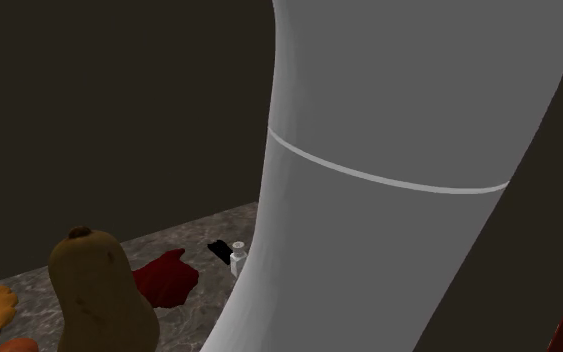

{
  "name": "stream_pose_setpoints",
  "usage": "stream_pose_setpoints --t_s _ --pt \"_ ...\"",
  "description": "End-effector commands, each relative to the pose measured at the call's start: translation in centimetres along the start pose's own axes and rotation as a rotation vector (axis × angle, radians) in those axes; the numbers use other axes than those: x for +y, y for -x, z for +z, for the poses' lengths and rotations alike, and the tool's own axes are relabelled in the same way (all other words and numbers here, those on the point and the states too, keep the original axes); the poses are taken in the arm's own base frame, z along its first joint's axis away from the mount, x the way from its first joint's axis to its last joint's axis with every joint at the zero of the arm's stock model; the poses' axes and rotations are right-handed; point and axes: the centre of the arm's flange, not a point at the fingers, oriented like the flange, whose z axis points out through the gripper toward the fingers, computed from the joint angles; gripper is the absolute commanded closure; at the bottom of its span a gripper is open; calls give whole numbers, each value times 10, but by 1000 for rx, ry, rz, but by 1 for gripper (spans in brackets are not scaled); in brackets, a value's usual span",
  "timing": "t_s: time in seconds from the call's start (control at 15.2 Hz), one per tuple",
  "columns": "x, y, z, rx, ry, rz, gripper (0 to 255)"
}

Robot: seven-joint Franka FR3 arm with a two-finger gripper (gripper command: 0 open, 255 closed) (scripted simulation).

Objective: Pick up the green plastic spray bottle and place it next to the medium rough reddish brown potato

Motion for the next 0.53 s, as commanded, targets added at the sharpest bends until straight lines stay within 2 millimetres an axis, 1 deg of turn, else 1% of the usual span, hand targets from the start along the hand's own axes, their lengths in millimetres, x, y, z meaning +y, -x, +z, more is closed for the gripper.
stream_pose_setpoints --t_s 0.0,0.07,0.46 --pt "0 0 10 0 -1 0 255" --pt "0 0 14 0 -1 0 255" --pt "0 0 14 0 -1 0 255"
